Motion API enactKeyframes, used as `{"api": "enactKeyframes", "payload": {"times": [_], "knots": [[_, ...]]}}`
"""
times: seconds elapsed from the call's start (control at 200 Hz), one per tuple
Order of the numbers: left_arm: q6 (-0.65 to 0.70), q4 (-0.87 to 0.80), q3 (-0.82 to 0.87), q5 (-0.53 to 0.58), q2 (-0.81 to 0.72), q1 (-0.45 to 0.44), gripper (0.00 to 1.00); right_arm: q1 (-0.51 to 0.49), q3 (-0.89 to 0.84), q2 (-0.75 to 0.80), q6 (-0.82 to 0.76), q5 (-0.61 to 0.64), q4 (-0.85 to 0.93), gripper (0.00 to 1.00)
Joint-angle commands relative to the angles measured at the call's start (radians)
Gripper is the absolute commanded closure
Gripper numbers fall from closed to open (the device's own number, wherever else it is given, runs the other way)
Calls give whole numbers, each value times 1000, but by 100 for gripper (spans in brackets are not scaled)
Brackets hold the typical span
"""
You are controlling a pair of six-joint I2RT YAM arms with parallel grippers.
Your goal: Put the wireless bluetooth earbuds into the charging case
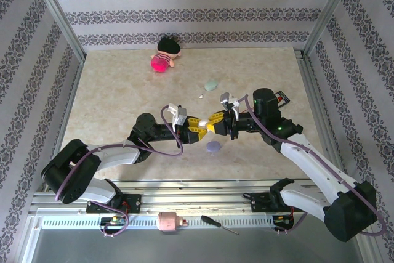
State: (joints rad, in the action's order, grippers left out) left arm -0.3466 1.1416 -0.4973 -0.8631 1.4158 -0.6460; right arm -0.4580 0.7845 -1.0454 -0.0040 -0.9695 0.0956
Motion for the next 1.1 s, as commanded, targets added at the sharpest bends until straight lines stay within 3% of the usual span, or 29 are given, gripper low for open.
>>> {"api": "enactKeyframes", "payload": {"times": [0.0,0.07,0.16,0.275,0.68,0.874,1.099], "knots": [[16,-11,-27,-2,-12,7,79,-24,37,-2,-42,-8,34,89],[30,-6,-25,-14,-10,8,82,-27,38,-1,-46,13,38,82],[41,0,-24,-25,-13,8,85,-27,39,4,-40,67,33,55],[51,0,-23,-43,-19,8,87,-18,42,3,-30,129,28,43],[228,-157,-4,-48,-104,8,92,15,76,-39,72,218,-27,32],[349,-270,15,-5,-155,9,92,10,93,-34,131,196,-64,29],[460,-286,69,66,-176,17,92,12,82,13,246,269,-117,29]]}}
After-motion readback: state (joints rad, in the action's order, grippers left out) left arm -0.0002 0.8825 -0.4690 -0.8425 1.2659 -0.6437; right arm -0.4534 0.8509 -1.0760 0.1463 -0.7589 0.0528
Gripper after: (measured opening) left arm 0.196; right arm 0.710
